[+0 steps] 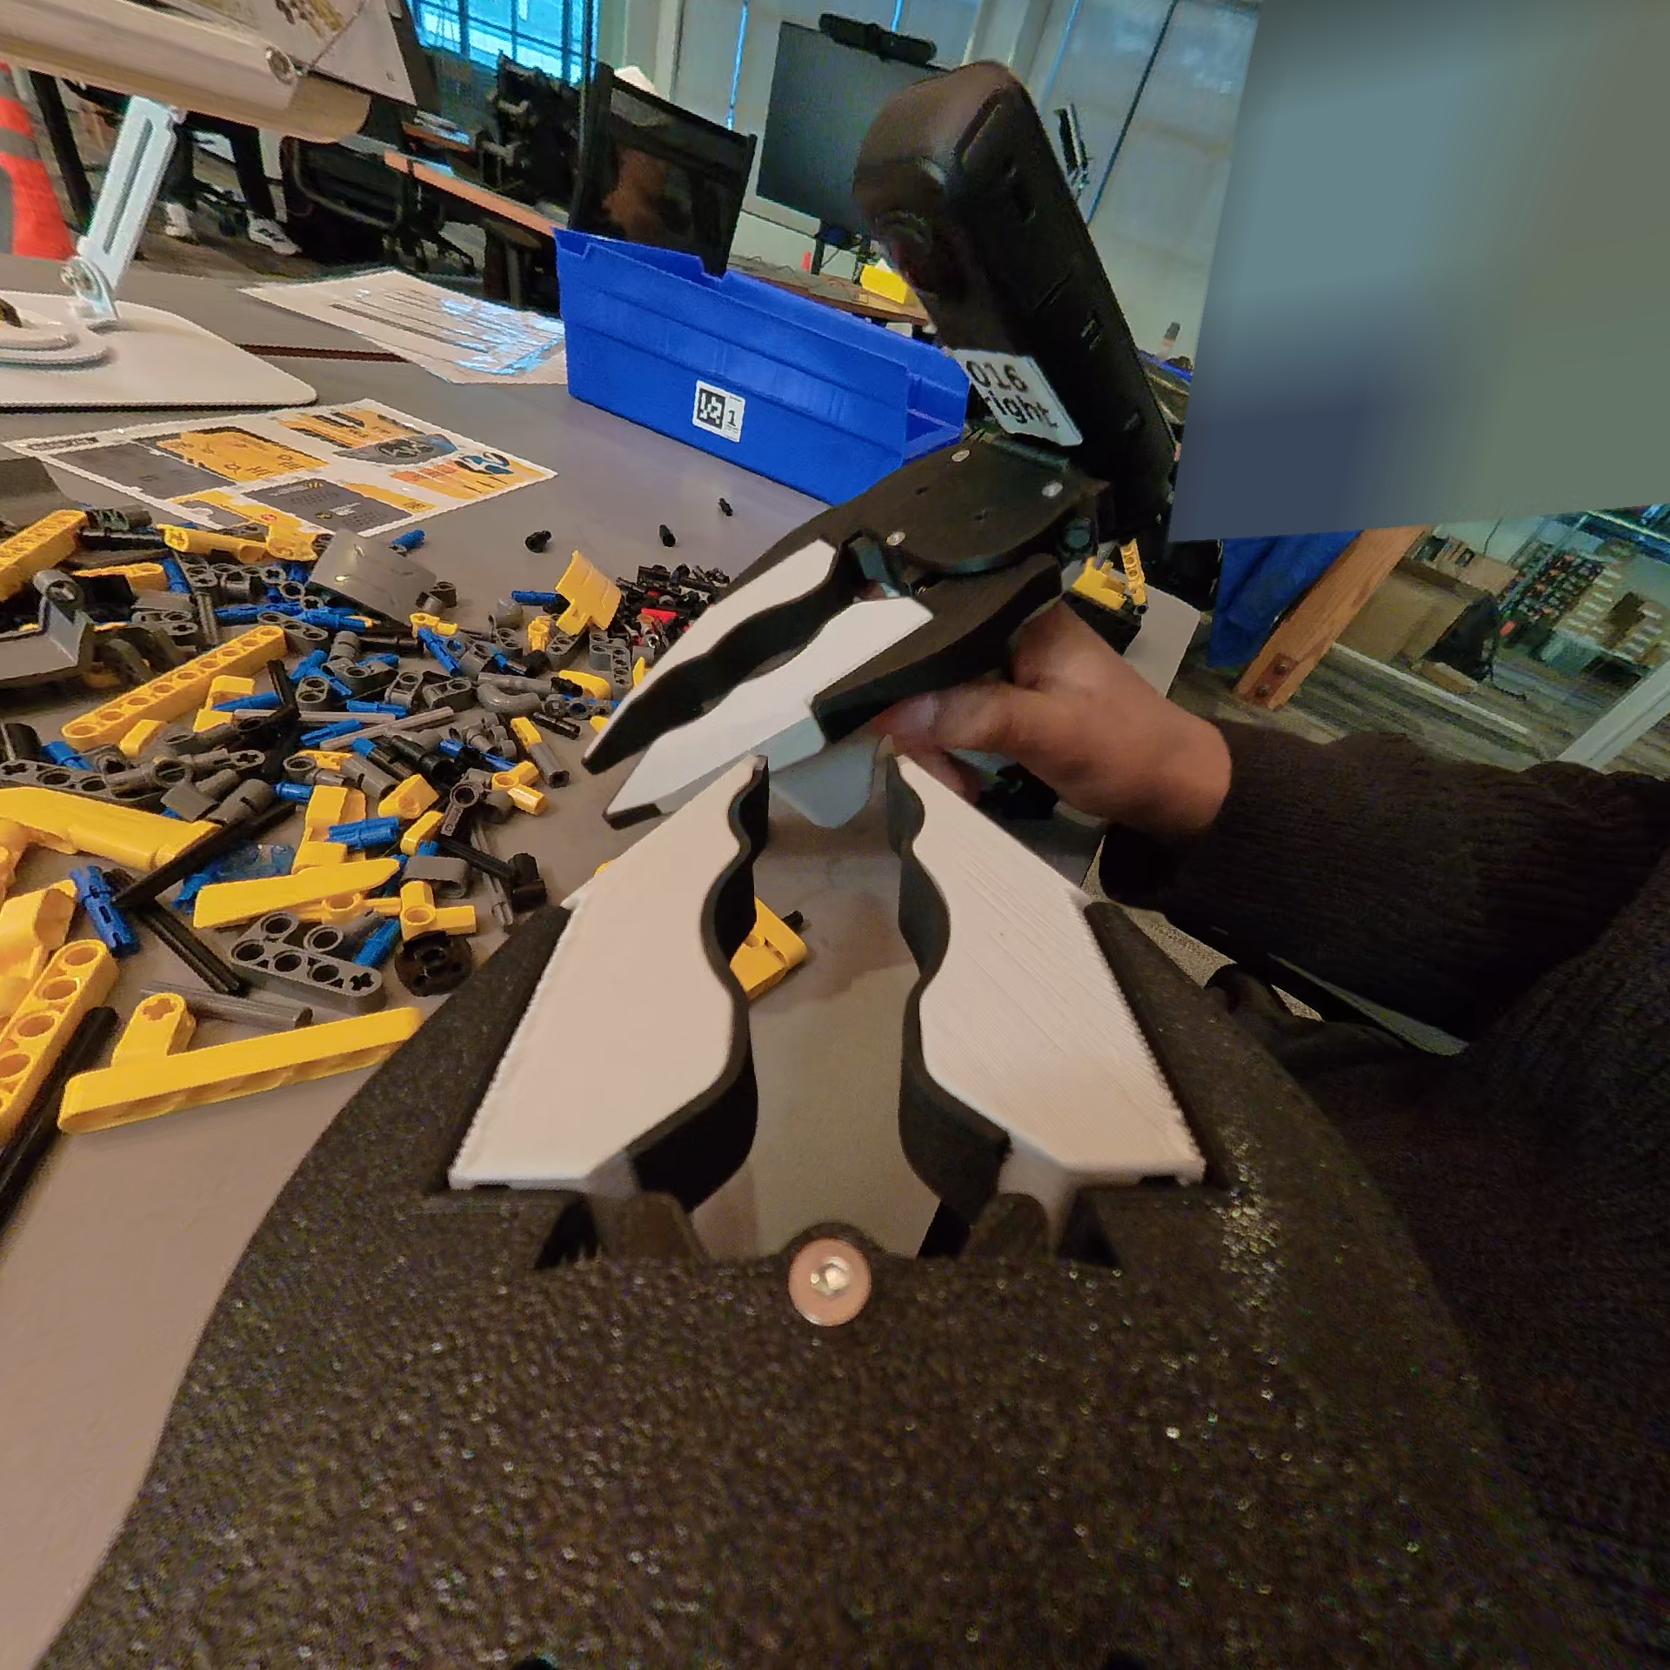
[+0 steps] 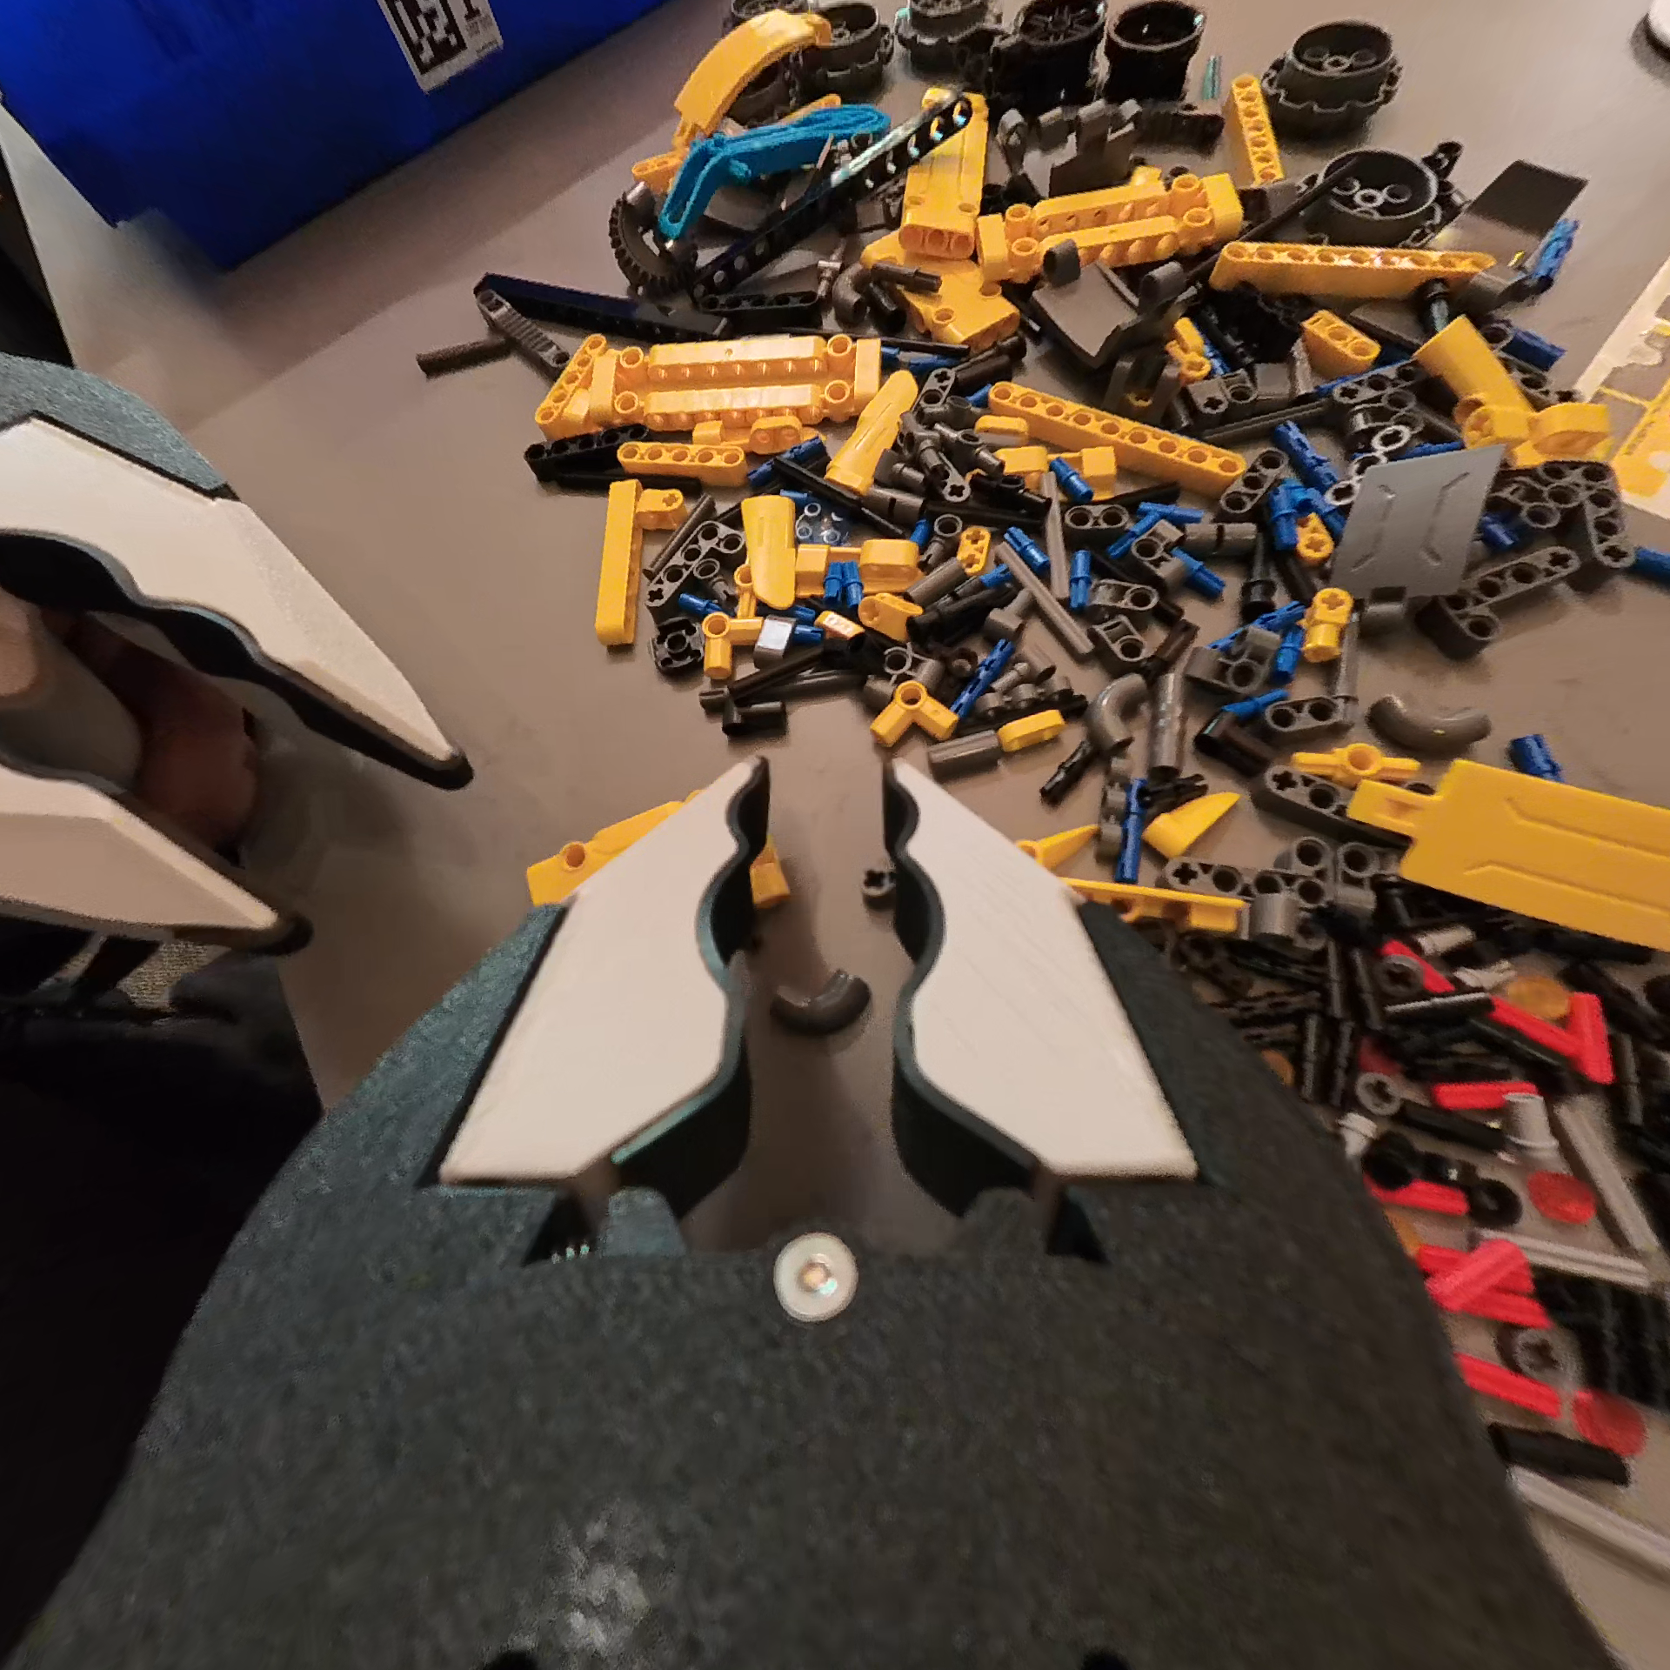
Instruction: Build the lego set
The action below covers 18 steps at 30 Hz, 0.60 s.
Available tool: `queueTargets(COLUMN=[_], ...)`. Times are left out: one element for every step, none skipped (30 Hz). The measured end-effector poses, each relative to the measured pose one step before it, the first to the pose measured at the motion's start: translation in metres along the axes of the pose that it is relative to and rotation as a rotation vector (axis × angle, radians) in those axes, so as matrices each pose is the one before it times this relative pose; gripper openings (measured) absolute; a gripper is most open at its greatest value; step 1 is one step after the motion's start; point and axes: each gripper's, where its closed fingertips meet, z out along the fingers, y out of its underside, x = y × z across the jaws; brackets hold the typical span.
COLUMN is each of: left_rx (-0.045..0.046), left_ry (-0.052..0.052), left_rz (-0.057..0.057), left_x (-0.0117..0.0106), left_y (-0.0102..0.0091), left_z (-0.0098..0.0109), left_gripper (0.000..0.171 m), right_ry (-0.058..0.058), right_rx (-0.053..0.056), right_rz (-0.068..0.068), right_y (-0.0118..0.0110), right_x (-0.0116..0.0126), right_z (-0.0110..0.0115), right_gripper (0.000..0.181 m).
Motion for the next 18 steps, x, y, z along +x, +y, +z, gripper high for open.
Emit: queueTargets(left_rx=[-0.00101,0.00054,0.00164,0.00064,-0.00022,0.00019,0.00086,0.00082,0.00004,-0.00084,-0.00141,-0.00118,-0.00041,0.00024,0.00014,-0.00038,-0.00054,-0.00047], left_ry=[0.0008,0.0012,0.0003,0.0002,0.0005,0.0008,0.0006,0.0003,0.0000,-0.0005,-0.0007,-0.0006,-0.0006,-0.0006,-0.0005,0.0000,0.0000,-0.0002], left_rz=[-0.0015,-0.0005,0.0003,0.0003,0.0000,-0.0002,-0.0001,0.0000,-0.0003,-0.0001,0.0000,0.0002,0.0004,0.0005,0.0001,-0.0002,-0.0001,0.0001], left_x=[-0.00001,0.00011,0.00003,0.00011,0.00007,0.00013,0.00000,0.00004,0.00002,-0.00007,-0.00012,-0.00014,-0.00001,0.00001,-0.00008,-0.00002,-0.00009,-0.00003], left_y=[0.00016,-0.00009,-0.00019,-0.00005,0.00003,-0.00001,-0.00013,-0.00010,-0.00001,0.00010,0.00016,0.00023,0.00007,-0.00010,-0.00002,0.00015,0.00004,0.00005], left_z=[0.00012,-0.00007,-0.00018,-0.00005,-0.00002,-0.00009,-0.00005,-0.00004,0.00000,0.00004,0.00020,0.00013,0.00008,0.00001,0.00001,-0.00001,0.00005,0.00007], left_gripper=[0.025,0.025,0.025,0.025,0.025,0.025,0.025,0.025,0.025,0.025,0.025,0.025,0.025,0.025,0.025,0.025,0.025,0.025], right_ry=[0.0020,0.0243,0.0370,0.0440,0.0449,0.0376,0.0247,0.0108,-0.0029,-0.0155,-0.0183,-0.0138,-0.0072,0.0043,0.0106,0.0060,-0.0111,-0.0211], right_rx=[0.0136,0.0113,0.0029,-0.0013,0.0006,0.0034,0.0022,-0.0026,-0.0067,-0.0113,-0.0168,-0.0185,-0.0155,-0.0119,-0.0177,-0.0139,-0.0052,-0.0090], right_rz=[0.0059,0.0041,0.0015,0.0016,0.0047,0.0102,0.0173,0.0224,0.0225,0.0176,0.0112,0.0024,-0.0082,-0.0136,-0.0148,-0.0108,-0.0025,-0.0009], right_y=[-0.00172,-0.00155,-0.00110,-0.00079,-0.00088,-0.00078,0.00010,0.00122,0.00193,0.00273,0.00323,0.00312,0.00259,0.00160,0.00203,0.00089,-0.00084,-0.00029], right_x=[0.00327,0.00779,0.01091,0.01277,0.01335,0.01251,0.01053,0.00805,0.00511,0.00174,-0.00022,-0.00107,-0.00145,-0.00073,-0.00011,-0.00086,-0.00332,-0.00447], right_z=[-0.00285,-0.00446,-0.00532,-0.00592,-0.00579,-0.00494,-0.00322,-0.00121,0.00082,0.00250,0.00327,0.00340,0.00332,0.00291,0.00272,0.00245,0.00151,0.00130], right_gripper=[0.025,0.025,0.025,0.025,0.025,0.025,0.025,0.025,0.025,0.031,0.039,0.042,0.044,0.045,0.046,0.046,0.046,0.046])
